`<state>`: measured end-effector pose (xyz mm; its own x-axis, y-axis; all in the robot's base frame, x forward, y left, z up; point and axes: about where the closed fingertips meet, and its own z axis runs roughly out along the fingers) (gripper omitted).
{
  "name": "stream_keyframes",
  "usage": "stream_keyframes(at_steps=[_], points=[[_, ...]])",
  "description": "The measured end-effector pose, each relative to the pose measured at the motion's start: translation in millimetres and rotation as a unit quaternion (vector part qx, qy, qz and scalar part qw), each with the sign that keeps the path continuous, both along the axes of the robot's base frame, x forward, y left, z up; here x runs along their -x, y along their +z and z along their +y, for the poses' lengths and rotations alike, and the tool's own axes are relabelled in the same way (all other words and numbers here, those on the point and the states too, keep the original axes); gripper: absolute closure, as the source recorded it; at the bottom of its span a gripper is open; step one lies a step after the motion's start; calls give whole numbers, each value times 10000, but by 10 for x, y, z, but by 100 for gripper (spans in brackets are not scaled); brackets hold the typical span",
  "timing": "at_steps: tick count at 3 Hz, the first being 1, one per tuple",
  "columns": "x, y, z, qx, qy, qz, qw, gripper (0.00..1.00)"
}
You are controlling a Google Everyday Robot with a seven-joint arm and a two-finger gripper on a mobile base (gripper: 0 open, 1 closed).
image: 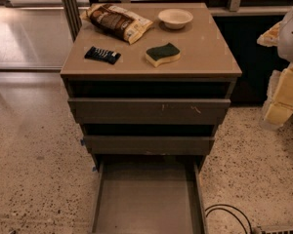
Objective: Place sponge into bottom drawer
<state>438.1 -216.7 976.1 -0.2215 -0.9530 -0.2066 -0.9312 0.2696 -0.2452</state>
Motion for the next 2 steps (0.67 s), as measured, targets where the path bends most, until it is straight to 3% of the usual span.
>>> stream_keyframes(at_steps=[1, 2], points=[[-7, 8, 4, 1, 6, -15, 10000, 0], [-262, 64, 95, 78, 251, -138, 9996, 0]])
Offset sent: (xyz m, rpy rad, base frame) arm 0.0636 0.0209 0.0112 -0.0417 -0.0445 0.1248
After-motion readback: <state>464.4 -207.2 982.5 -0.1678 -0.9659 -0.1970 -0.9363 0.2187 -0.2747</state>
